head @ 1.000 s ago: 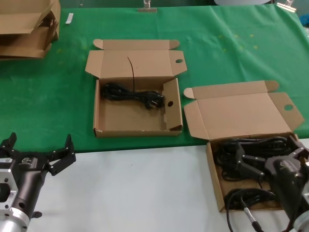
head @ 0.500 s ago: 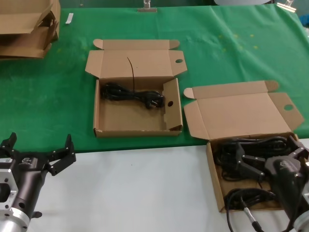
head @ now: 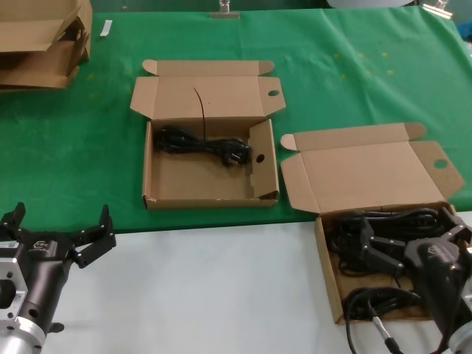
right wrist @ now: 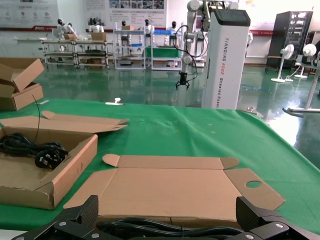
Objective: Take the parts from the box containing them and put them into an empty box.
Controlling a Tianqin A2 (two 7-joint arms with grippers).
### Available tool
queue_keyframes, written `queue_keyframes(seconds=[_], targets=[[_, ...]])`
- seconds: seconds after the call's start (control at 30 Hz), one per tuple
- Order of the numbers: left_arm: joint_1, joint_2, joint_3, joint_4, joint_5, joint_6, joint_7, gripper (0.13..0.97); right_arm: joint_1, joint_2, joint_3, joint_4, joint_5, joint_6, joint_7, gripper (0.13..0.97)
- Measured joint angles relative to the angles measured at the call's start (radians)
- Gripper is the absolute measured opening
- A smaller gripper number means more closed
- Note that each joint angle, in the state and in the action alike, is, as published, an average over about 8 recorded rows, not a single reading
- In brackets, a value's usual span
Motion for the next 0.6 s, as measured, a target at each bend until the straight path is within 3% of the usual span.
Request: queue_keyframes(seconds=[0.6], targets=[[0.0,0.0,0.0,0.0,0.0,0.0,0.0,0.966,0.0,0.0,0.0,0.0,0.0,0.0,0.0,0.966]])
